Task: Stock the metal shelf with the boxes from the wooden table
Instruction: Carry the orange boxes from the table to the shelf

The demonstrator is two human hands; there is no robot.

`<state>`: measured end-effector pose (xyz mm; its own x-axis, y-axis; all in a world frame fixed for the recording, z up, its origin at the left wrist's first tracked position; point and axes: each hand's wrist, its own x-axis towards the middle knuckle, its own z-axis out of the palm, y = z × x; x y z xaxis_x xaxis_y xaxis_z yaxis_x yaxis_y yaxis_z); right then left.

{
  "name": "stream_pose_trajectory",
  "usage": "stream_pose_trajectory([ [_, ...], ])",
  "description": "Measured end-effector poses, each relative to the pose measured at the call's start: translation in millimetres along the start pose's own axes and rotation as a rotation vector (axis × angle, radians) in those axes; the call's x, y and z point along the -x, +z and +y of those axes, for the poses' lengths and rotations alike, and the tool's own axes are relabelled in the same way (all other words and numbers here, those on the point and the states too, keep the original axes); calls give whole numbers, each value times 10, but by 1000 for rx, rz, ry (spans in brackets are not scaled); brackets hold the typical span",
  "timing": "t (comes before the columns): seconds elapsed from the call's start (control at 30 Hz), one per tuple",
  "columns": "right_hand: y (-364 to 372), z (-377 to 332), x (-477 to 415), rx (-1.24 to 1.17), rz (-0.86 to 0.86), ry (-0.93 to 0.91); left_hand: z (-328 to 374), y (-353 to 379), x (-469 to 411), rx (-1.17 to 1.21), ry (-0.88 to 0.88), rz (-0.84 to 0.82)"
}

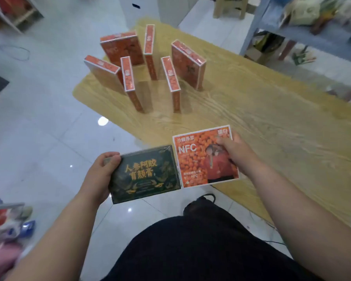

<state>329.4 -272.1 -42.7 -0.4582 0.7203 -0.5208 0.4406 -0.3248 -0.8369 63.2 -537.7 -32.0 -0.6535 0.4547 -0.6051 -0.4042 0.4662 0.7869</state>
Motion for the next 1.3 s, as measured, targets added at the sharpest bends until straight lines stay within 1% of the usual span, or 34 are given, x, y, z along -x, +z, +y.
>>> stream_pose_trajectory([
  [0.13,1083,-185,161,136,-170,-65,-478,-996,340,107,-51,127],
  [0.2,1616,-303,212,204,-256,-85,-673,-1447,542,204,-77,193],
  [0.3,2344,-463,260,307,-394,-127,-917,-1976,823,394,-100,337],
  [0.4,3014,-704,284,418,-500,-211,-1061,-2368,1043,539,-59,467],
  [0.47,3446,-876,298,464,-590,-273,-1095,-2575,1155,592,-38,542],
  [0.57,4121,-1099,232,485,-750,-282,-1131,-2855,1234,686,-40,673],
  [0.63,4607,-1254,174,545,-887,-345,-1115,-3026,1276,728,-30,781],
  [0.87,6193,-1837,154,669,-1238,-439,-850,-3502,1382,863,-25,1157],
  [1.03,7123,-2243,544,711,-1514,-576,-664,-3636,1621,990,6,1355],
  [1.2,7936,-2537,1260,668,-1727,-667,-489,-3923,1969,1013,91,1600],
  [1.3,8354,-2714,1772,598,-1843,-690,-327,-4214,2279,991,156,1711],
])
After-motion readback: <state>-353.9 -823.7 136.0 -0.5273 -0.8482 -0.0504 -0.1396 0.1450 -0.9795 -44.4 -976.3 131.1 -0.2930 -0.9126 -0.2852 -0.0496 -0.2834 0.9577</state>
